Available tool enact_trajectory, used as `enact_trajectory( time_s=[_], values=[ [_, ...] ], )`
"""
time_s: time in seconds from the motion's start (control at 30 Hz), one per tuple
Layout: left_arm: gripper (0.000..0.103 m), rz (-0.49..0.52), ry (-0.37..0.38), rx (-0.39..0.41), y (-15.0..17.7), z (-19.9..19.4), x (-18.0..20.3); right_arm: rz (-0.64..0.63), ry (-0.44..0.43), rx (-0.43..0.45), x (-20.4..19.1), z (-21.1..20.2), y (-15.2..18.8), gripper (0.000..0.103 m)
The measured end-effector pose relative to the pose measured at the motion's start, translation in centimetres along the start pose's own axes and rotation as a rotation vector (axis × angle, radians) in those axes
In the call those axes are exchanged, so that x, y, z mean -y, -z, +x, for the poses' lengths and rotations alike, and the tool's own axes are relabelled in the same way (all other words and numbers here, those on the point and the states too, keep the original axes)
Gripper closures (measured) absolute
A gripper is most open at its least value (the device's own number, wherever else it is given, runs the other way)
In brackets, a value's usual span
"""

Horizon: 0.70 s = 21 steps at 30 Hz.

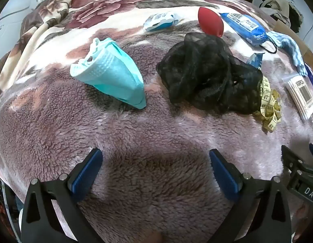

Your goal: Organize soft objects

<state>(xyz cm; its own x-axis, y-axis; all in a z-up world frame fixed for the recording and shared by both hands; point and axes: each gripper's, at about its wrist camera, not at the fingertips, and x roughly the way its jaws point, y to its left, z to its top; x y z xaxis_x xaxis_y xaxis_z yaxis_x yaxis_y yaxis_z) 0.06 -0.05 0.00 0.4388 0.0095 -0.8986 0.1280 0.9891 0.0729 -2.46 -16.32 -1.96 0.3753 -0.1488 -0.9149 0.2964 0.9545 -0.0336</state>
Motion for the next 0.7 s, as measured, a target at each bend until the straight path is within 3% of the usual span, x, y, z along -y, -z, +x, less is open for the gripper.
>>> enact_trajectory(
  time_s=[0.13, 0.27, 0.4, 0.53, 0.7],
  values=[
    [0.000, 0.025, -0.027, -0.048, -0.8, 0.8, 0.4, -0.019, 0.035, 0.016, -0.5, -0.3, 0.1, 0.000],
    [0.001, 0.007, -0.014, -0.071, -1.8, 0.9, 0.2, 0.003, 0.004, 0.035, 0.4, -1.1, 0.6, 0.000],
    [0.001, -0.060, 0.081, -0.034, -3.7, -2.4, -0.9, 0.011, -0.028, 0.001, 1.0, -2.4, -0.8, 0.000],
    [0.000, -0.025, 0.076, 0.010, -5.2, -5.2, -0.9, 0.016, -0.055, 0.016, 2.7, -5.3, -2.4, 0.000],
    [0.000, -0.001, 0.068, 0.021, -4.6, -7.8, 1.4, 0.010, -0.029, 0.062, 5.4, -8.6, -3.0, 0.000]
  ],
)
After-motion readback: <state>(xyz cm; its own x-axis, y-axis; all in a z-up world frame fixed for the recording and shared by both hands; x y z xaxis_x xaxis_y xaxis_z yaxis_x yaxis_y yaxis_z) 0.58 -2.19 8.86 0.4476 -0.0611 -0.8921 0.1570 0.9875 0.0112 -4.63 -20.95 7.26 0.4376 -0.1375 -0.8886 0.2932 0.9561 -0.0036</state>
